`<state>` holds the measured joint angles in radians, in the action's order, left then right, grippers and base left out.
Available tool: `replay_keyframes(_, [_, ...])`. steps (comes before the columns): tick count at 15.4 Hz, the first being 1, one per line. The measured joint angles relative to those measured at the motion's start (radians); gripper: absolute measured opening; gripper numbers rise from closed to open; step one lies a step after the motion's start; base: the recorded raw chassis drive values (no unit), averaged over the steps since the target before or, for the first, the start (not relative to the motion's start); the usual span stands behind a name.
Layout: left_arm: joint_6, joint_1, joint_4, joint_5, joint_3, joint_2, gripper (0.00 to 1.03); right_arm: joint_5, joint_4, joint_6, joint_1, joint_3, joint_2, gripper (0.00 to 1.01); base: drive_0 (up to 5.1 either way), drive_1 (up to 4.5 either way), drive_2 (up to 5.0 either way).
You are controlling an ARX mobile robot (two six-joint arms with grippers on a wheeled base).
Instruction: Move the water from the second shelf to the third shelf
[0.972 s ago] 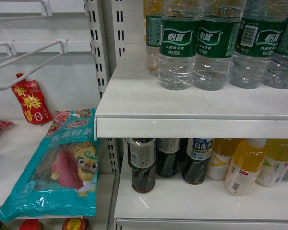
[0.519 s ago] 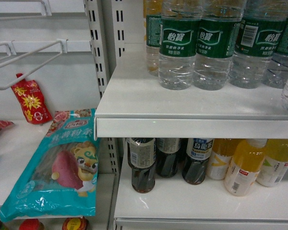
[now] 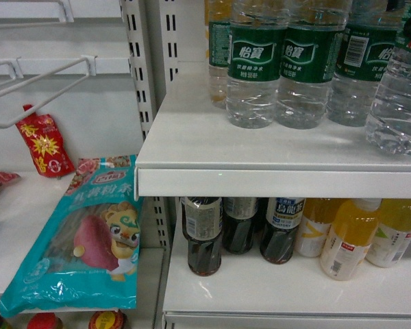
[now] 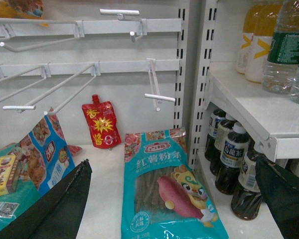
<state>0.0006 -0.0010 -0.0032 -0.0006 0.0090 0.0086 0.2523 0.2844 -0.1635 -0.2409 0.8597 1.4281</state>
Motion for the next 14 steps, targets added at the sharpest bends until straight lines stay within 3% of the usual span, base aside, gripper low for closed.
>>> replay_keyframes(10, [0.0,0.0,0.0,0.0,0.0,0.0,0.98,-0.01,-0.003,0.0,0.0,0.072,0.097,0.39,0.0,0.0,0.0])
replay_keyframes(14, [0.0,0.0,0.0,0.0,0.0,0.0,0.98,-0.023,0.025,0.005,0.007,0.098,0.095,0.94,0.0,0.0,0.0])
